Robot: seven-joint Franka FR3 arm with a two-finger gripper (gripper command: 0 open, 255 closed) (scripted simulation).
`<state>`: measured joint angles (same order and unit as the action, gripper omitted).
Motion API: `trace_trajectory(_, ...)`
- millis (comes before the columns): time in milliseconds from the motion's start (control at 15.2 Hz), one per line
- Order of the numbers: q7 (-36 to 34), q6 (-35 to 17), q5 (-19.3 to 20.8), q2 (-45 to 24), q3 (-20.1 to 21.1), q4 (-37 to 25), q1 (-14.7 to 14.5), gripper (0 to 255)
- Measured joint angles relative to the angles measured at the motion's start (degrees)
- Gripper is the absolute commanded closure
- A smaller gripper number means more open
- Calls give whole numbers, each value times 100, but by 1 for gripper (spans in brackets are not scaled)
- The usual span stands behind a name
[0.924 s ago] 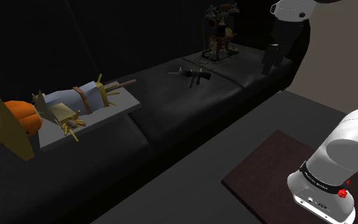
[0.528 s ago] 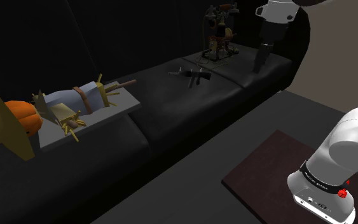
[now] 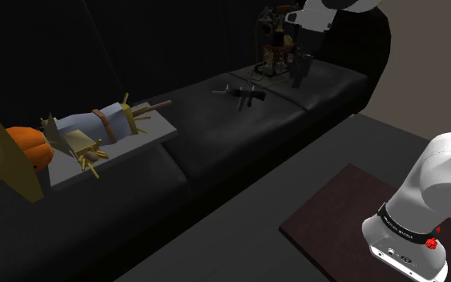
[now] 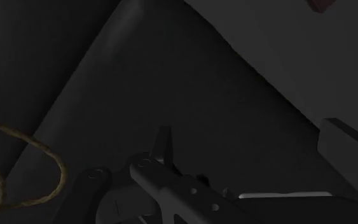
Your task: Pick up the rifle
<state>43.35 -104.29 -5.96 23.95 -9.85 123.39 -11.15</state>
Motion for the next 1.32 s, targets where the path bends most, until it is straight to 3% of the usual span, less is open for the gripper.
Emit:
trace_trajectory(396, 2027, -85, -667, -1169, -318, -983, -557, 0)
trace_trajectory(792, 3901, 324, -1379, -2330, -353, -2293, -869, 0)
trace_trajectory(1320, 4424, -90, -1562, -2578, -299, -2046, -922, 0)
